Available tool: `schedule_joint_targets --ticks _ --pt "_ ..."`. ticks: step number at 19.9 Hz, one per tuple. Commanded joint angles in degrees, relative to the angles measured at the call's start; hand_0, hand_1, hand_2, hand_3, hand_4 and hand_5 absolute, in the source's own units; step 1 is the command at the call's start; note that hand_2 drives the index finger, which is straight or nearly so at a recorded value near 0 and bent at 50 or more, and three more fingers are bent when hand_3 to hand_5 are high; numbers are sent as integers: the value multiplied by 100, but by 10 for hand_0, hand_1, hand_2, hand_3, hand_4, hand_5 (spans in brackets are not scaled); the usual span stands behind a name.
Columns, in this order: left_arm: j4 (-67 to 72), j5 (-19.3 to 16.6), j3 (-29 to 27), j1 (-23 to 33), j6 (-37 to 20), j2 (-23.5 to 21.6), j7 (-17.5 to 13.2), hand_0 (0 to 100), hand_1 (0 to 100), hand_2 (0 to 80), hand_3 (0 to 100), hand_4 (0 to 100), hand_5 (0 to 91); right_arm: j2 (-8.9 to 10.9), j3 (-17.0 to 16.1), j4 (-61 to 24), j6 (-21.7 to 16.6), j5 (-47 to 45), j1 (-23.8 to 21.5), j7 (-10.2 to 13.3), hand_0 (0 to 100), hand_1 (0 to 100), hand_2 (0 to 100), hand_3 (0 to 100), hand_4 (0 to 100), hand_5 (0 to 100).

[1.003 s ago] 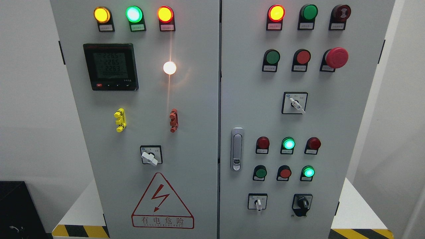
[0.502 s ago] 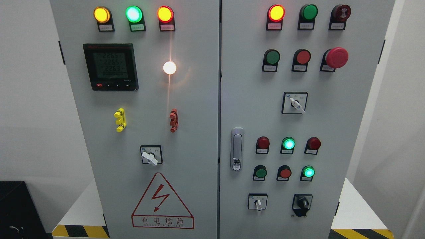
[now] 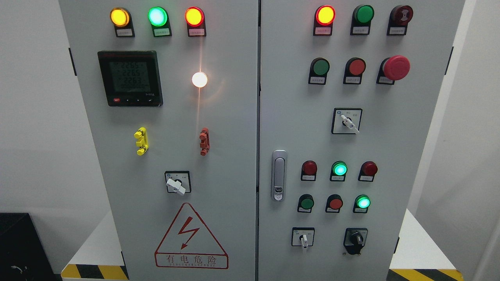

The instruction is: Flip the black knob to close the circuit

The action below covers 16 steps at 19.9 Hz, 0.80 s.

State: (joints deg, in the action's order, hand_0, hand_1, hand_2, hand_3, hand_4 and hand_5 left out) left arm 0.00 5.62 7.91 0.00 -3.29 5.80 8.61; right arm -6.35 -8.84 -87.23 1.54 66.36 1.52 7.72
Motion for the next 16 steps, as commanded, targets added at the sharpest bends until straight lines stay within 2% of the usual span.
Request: schedule_joint_targets --ticks 1,4,14,16 --pt "-167 0 0 132 3 0 0 120 556 0 0 0 0 3 31 -198 4 272 252 -16 0 0 866 1000 979 1000" --pt "-167 0 0 132 3 0 0 120 556 0 0 0 0 3 31 -180 13 334 375 -147 0 0 866 1000 980 1000" --pt "-167 0 0 132 3 0 0 120 556 0 0 0 0 38 14 13 119 378 797 -183 0 0 864 1000 981 1000" --pt "-167 0 0 132 3 0 0 120 556 0 0 0 0 55 22 22 171 378 885 -305 0 0 864 1000 981 1000"
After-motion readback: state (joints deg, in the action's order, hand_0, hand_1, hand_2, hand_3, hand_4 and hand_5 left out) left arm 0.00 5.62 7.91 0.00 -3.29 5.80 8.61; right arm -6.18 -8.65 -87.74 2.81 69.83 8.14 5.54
